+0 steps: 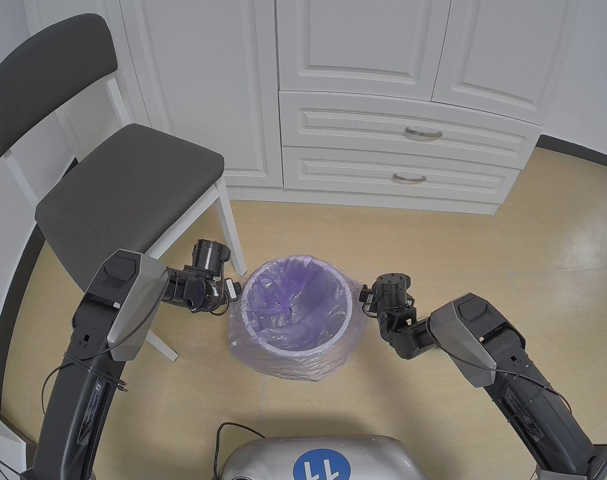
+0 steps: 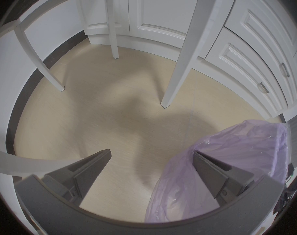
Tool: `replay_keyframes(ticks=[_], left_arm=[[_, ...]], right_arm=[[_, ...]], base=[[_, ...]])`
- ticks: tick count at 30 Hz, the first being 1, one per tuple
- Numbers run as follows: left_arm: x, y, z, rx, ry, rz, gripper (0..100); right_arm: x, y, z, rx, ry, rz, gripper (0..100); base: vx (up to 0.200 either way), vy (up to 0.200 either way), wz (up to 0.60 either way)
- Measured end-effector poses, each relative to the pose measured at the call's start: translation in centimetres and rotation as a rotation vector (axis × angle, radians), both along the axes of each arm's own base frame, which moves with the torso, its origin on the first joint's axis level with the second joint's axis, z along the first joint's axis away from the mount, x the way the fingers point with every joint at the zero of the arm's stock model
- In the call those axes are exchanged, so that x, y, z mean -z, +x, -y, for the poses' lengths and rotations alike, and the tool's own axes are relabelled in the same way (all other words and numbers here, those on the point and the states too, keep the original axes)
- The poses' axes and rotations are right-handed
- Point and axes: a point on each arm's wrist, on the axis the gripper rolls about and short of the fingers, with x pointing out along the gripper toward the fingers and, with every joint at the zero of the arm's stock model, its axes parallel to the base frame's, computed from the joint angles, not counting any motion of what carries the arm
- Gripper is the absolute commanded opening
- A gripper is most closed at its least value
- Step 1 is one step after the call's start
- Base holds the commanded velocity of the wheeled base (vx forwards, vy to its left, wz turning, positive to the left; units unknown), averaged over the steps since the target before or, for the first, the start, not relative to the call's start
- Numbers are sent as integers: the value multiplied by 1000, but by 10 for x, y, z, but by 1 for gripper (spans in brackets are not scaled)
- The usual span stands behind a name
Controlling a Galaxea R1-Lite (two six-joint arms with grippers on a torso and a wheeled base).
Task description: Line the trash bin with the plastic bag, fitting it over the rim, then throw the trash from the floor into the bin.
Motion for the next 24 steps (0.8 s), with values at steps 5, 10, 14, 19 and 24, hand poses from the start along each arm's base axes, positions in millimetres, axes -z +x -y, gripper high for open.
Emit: replay_keyframes(ticks=[5, 10, 14, 19, 24], left_arm=[[1, 0, -2, -11, 12, 2, 100], [-3, 1, -3, -27, 23, 15, 100], [-20, 1, -4, -44, 42, 35, 100], [-40, -5, -5, -30, 65, 38, 100], [-52, -21, -5, 24, 98, 2, 100]], right_arm=[[-2, 1, 1, 6, 4, 3, 100], [-6, 2, 0, 1, 26, 44, 100], [-10, 3, 0, -1, 36, 80, 100], [-19, 4, -1, -3, 40, 100, 100], [-27, 2, 0, -3, 40, 98, 100]], base=[[0, 0, 0], [0, 0, 0], [0, 0, 0], [0, 0, 0], [0, 0, 0]])
